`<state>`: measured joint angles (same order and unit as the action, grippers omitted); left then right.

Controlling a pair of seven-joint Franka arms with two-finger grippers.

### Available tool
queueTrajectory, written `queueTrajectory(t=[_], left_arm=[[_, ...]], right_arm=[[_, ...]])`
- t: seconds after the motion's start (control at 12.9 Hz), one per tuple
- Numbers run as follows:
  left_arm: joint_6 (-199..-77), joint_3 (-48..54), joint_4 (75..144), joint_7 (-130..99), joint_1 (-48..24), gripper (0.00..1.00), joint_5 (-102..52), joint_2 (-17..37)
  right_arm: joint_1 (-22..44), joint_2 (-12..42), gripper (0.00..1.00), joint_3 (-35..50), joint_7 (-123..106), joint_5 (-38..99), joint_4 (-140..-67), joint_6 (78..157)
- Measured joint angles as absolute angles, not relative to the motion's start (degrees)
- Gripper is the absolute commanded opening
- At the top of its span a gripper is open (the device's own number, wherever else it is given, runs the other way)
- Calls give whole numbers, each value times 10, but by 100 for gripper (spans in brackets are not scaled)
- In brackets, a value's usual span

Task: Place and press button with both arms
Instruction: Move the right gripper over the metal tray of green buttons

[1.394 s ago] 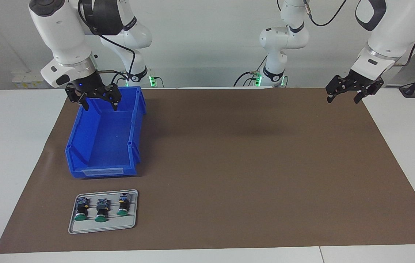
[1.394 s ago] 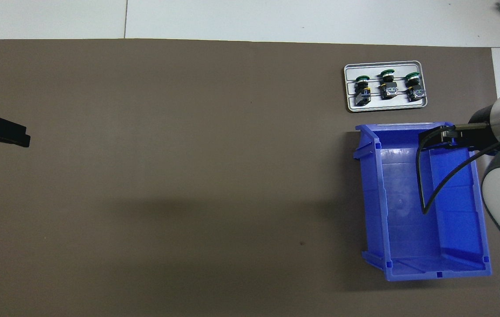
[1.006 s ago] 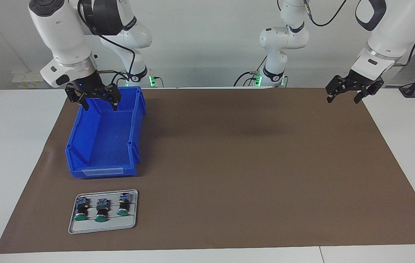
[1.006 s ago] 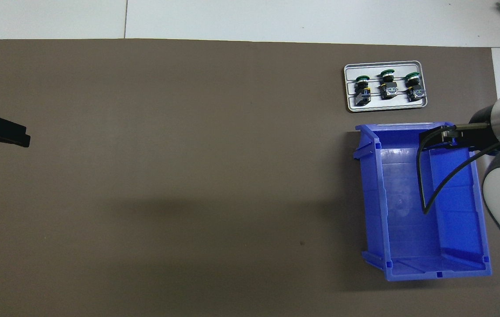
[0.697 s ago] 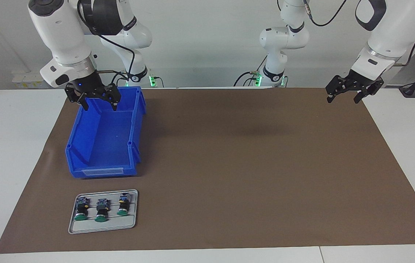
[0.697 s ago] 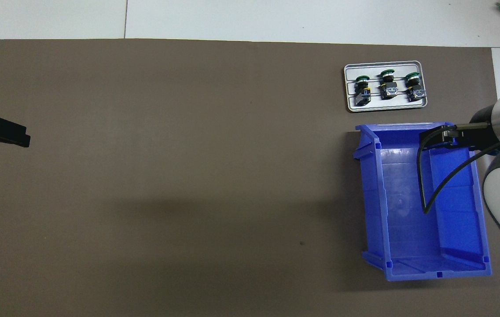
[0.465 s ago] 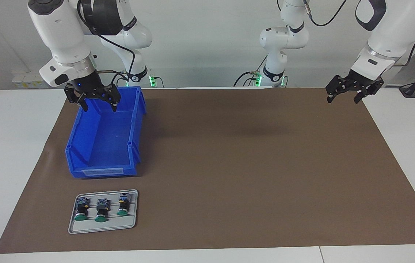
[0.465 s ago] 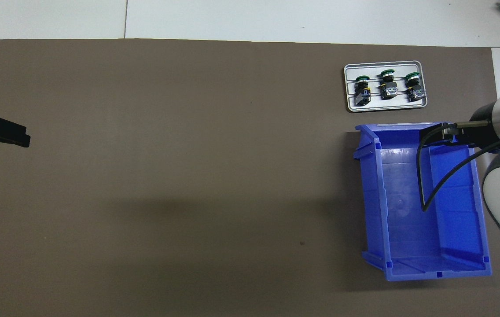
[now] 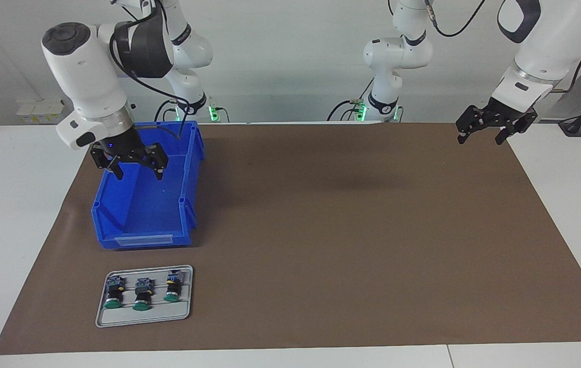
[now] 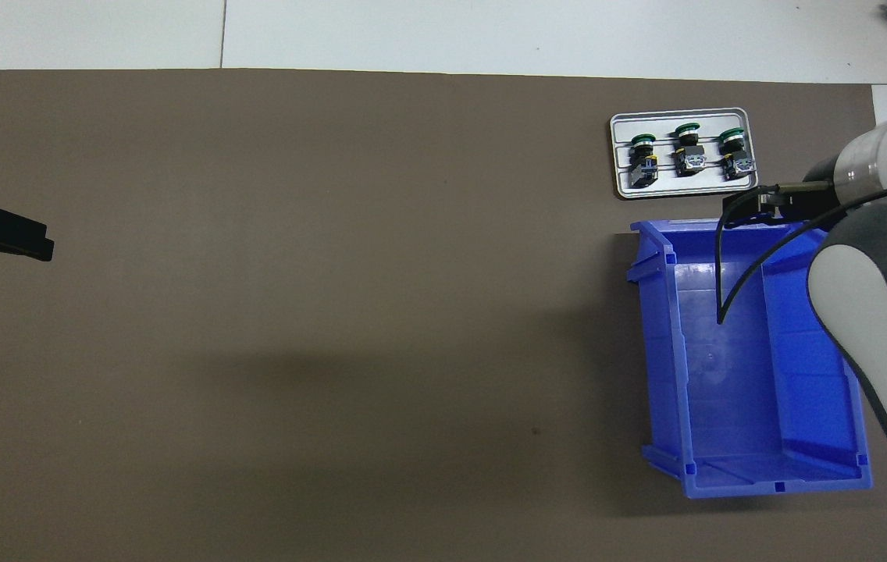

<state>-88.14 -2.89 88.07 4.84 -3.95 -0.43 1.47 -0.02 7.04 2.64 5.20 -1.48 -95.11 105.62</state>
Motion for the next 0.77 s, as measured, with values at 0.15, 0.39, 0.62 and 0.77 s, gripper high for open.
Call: queueTrajectory(t=[0.15,0.39,0.62,0.77], left_arm=[[-881,-29,881,48,-39,100,-4,15],[-881,-29,881,48,-39,100,-4,15],[-881,-29,881,48,-39,100,-4,15],[-881,-29,881,48,-39,100,-4,15]], right_arm=[[-7,123,100,26,48,-15,-919,1076],[-17,209,100,26,16,-15,-873,1136],[-22,286,100,26,-3,-15,-823,1186],[-22,338,100,26,-16,-15,-771,1196]])
